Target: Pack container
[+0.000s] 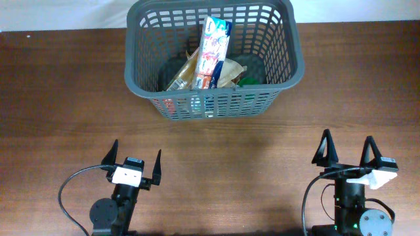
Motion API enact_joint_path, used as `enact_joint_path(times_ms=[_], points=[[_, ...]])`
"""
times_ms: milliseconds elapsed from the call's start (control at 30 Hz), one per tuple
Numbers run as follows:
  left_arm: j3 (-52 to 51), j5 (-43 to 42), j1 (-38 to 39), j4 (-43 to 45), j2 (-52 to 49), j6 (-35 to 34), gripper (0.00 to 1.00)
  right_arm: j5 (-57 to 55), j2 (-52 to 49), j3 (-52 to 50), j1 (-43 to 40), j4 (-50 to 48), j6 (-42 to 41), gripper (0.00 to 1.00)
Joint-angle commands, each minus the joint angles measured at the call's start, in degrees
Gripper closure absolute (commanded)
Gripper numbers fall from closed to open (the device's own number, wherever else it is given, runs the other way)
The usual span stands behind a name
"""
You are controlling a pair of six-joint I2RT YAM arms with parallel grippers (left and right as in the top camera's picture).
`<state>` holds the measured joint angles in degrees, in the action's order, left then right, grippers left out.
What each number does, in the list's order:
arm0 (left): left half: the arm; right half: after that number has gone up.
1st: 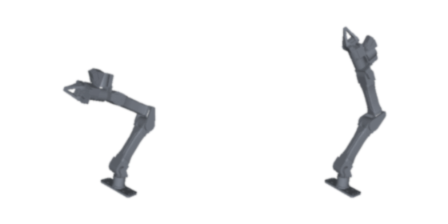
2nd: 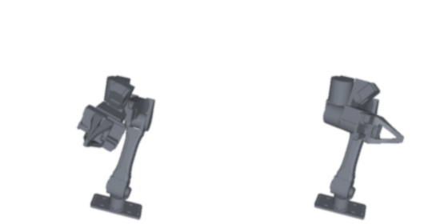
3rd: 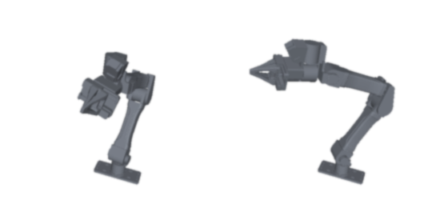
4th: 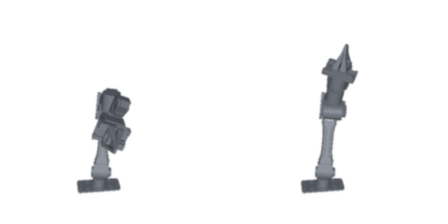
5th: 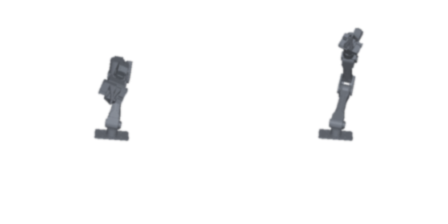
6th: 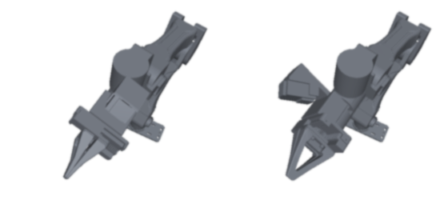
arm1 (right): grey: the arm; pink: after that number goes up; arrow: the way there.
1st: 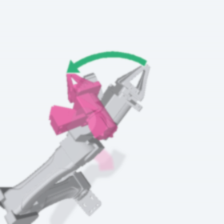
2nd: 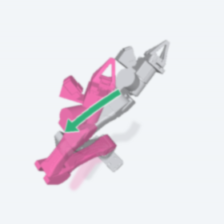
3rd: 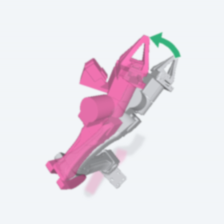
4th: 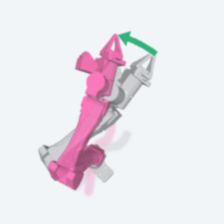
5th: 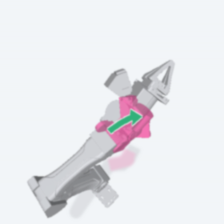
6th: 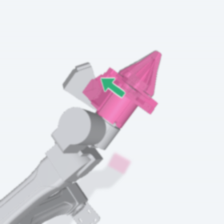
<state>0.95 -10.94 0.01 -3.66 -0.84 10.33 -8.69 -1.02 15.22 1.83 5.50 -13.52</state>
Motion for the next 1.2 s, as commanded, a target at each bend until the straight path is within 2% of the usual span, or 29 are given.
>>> enact_joint_path(times_ms=[0, 367, 667, 1167], points=[[-0.5, 0.2, -0.3, 0.0, 0.5, 0.9, 0.01, 0.5, 0.8, -1.2, 0.4, -0.3, -0.2, 0.01], [-0.5, 0.2, -0.3, 0.0, 0.5, 0.9, 0.01, 0.5, 0.8, -4.7, 0.3, -0.3, -0.2, 0.01], [-0.5, 0.2, -0.3, 0.0, 0.5, 0.9, 0.01, 5.9, 0.8, -8.4, 0.3, -0.3, 8.9, 0.01], [-0.5, 0.2, -0.3, 0.0, 0.5, 0.9, 0.01, 7.3, 0.8, -13.0, 0.3, -0.4, 8.8, 0.01]])
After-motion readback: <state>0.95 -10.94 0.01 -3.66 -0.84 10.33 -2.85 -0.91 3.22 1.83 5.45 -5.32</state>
